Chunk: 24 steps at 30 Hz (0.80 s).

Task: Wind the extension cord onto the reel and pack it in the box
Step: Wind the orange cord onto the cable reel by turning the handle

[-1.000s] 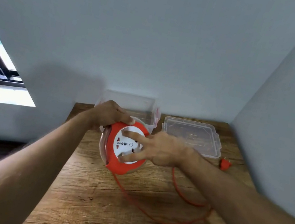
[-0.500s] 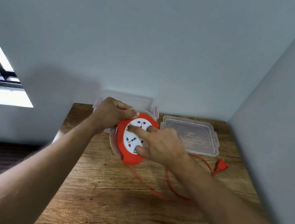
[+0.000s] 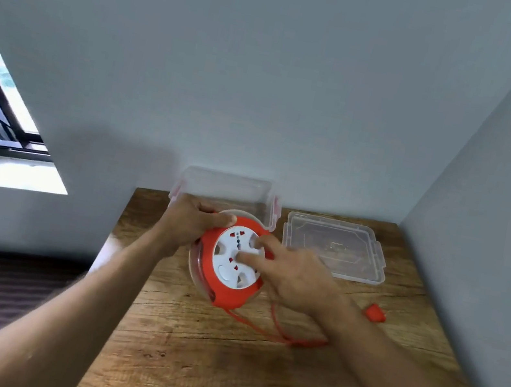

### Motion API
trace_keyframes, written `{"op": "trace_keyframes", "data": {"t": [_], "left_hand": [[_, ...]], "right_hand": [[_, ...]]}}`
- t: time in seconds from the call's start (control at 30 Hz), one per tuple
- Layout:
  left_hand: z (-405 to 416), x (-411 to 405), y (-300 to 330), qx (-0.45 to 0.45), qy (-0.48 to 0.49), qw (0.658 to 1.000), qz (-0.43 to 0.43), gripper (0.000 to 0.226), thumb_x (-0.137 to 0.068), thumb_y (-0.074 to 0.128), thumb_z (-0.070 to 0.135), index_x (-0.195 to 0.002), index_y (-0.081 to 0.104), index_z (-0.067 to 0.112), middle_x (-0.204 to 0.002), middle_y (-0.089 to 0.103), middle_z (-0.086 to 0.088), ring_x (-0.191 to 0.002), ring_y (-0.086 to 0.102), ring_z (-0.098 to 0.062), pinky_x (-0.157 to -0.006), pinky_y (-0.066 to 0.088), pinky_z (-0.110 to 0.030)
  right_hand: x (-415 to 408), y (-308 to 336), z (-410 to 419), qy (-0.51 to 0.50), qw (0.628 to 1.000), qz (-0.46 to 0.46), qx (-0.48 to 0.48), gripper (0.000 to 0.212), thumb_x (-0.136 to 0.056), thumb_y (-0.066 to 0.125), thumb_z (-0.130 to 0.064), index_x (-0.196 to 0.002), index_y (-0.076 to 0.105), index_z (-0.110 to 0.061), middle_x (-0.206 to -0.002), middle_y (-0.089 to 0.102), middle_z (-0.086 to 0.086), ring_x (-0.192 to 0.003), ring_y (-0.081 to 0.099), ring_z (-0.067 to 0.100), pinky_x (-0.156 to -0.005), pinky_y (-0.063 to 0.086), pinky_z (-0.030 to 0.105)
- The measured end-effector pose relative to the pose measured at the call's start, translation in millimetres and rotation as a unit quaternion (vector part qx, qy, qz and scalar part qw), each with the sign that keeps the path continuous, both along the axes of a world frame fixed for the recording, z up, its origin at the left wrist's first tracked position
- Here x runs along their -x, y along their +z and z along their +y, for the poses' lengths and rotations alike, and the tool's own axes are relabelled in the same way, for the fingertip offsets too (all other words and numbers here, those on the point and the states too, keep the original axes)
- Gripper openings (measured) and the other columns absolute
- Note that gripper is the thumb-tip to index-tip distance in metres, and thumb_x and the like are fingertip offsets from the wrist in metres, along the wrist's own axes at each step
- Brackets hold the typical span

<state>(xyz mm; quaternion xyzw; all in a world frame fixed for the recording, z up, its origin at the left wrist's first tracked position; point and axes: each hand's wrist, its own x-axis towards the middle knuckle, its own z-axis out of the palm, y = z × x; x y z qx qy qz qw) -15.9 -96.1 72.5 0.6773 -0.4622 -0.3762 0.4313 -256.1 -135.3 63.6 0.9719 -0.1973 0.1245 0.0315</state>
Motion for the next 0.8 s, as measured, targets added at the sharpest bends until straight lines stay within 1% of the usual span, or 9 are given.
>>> {"op": "trace_keyframes", "data": {"t": [0.07, 0.17, 0.23, 0.3, 0.4, 0.5, 0.57, 0.67, 0.8], "left_hand": [[-3, -2, 8, -0.025, -0.026, 0.999, -0.007, 0.016, -0.083, 0.085, 0.03, -0.084, 0.086, 0.014, -0.076, 0.083, -0.006, -0.065, 0.078, -0.016, -0.062, 0.063, -0.026], [-7, -4, 19, -0.058, -0.083, 0.994, -0.038, 0.013, -0.084, 0.084, 0.026, -0.083, 0.086, 0.013, -0.076, 0.083, -0.007, -0.065, 0.079, -0.018, -0.058, 0.061, -0.024], [-8, -4, 26, -0.075, -0.122, 0.989, -0.047, 0.011, -0.084, 0.084, 0.024, -0.082, 0.086, 0.013, -0.076, 0.083, -0.008, -0.063, 0.079, -0.018, -0.055, 0.059, -0.021], [-8, -3, 34, -0.098, -0.163, 0.98, -0.062, 0.016, -0.085, 0.083, 0.026, -0.088, 0.086, 0.011, -0.081, 0.084, -0.009, -0.067, 0.08, -0.018, -0.059, 0.061, -0.023], [-10, -1, 42, -0.133, -0.217, 0.962, -0.096, 0.023, -0.084, 0.083, 0.033, -0.091, 0.086, 0.011, -0.085, 0.084, -0.008, -0.074, 0.081, -0.02, -0.074, 0.066, -0.033], [-12, 4, 45, -0.157, -0.236, 0.952, -0.117, 0.028, -0.081, 0.084, 0.037, -0.093, 0.086, 0.012, -0.087, 0.085, -0.006, -0.08, 0.082, -0.022, -0.086, 0.066, -0.041], [-13, 7, 45, -0.158, -0.236, 0.95, -0.128, 0.029, -0.081, 0.085, 0.038, -0.095, 0.086, 0.012, -0.089, 0.085, -0.005, -0.083, 0.082, -0.022, -0.088, 0.065, -0.042], [-13, 6, 43, -0.136, -0.224, 0.957, -0.124, 0.027, -0.082, 0.084, 0.036, -0.095, 0.086, 0.013, -0.087, 0.085, -0.004, -0.079, 0.082, -0.019, -0.081, 0.066, -0.033], [-9, -1, 40, -0.074, -0.173, 0.978, -0.091, 0.014, -0.086, 0.083, 0.026, -0.085, 0.087, 0.012, -0.076, 0.083, -0.004, -0.064, 0.078, -0.012, -0.063, 0.06, -0.019]], "right_hand": [[5, 4, -4, 0.068, 0.992, 0.098, 0.033, 0.057, -0.093, 0.061, -0.014, -0.142, 0.047, -0.04, -0.147, 0.046, 0.014, -0.074, 0.067, 0.031, -0.049, 0.054, 0.036], [2, 10, -5, 0.131, 0.983, 0.105, 0.077, 0.061, -0.091, 0.061, -0.008, -0.142, 0.048, -0.037, -0.146, 0.046, 0.02, -0.076, 0.067, 0.033, -0.041, 0.046, 0.03], [-2, 13, -6, 0.175, 0.974, 0.105, 0.099, 0.059, -0.09, 0.06, -0.006, -0.14, 0.049, -0.037, -0.144, 0.047, 0.018, -0.081, 0.067, 0.033, -0.041, 0.048, 0.03], [-6, 19, -8, 0.222, 0.964, 0.104, 0.101, 0.062, -0.088, 0.063, -0.005, -0.139, 0.049, -0.038, -0.144, 0.047, 0.015, -0.081, 0.067, 0.033, -0.044, 0.053, 0.034], [-9, 25, -9, 0.271, 0.947, 0.123, 0.116, 0.059, -0.094, 0.062, -0.012, -0.143, 0.045, -0.04, -0.15, 0.041, 0.009, -0.076, 0.065, 0.029, -0.052, 0.057, 0.038], [-15, 23, -2, 0.272, 0.939, 0.167, 0.128, 0.053, -0.099, 0.056, -0.017, -0.145, 0.041, -0.04, -0.15, 0.038, 0.013, -0.071, 0.066, 0.034, -0.056, 0.059, 0.044], [-21, 23, 4, 0.256, 0.938, 0.194, 0.13, 0.058, -0.093, 0.068, -0.022, -0.143, 0.044, -0.039, -0.147, 0.043, 0.015, -0.077, 0.07, 0.038, -0.058, 0.061, 0.046], [-27, 26, 10, 0.238, 0.938, 0.211, 0.136, 0.061, -0.09, 0.071, -0.027, -0.143, 0.044, -0.04, -0.146, 0.044, 0.014, -0.088, 0.07, 0.04, -0.06, 0.062, 0.044], [-25, 24, 6, 0.168, 0.968, 0.152, 0.111, 0.06, -0.095, 0.061, -0.031, -0.145, 0.031, -0.041, -0.127, 0.053, 0.02, -0.076, 0.066, 0.037, -0.051, 0.058, 0.04]]}}
